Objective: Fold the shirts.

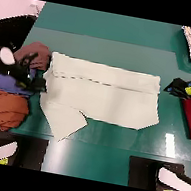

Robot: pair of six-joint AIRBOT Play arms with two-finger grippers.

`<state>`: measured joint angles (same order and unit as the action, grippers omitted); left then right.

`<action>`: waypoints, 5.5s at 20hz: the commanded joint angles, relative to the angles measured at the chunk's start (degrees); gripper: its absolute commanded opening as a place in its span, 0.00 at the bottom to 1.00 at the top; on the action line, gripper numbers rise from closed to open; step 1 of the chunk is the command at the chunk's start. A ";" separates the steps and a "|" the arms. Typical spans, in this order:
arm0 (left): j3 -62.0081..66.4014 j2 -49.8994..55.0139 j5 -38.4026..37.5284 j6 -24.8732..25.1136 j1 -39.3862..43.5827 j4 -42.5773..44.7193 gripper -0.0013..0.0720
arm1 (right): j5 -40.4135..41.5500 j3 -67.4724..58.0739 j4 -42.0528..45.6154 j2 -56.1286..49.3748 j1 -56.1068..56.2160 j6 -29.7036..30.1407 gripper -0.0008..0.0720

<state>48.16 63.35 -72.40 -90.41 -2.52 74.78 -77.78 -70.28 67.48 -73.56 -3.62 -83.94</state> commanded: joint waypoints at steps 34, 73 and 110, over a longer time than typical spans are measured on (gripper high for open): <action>-19.50 -12.83 10.75 -0.66 -0.07 -16.83 0.05 | 8.83 38.47 -10.80 7.87 1.42 2.56 0.28; 15.17 9.16 12.15 5.03 -0.07 -12.41 0.75 | -2.32 -6.23 -11.98 -11.52 -2.25 9.01 0.44; 31.32 36.41 22.69 -2.51 33.90 -19.04 0.05 | -7.82 -28.79 -27.50 -10.14 18.01 10.01 0.03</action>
<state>79.18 98.48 -50.06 -93.03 30.96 56.16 -86.50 -95.33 40.49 -84.23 9.45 -72.10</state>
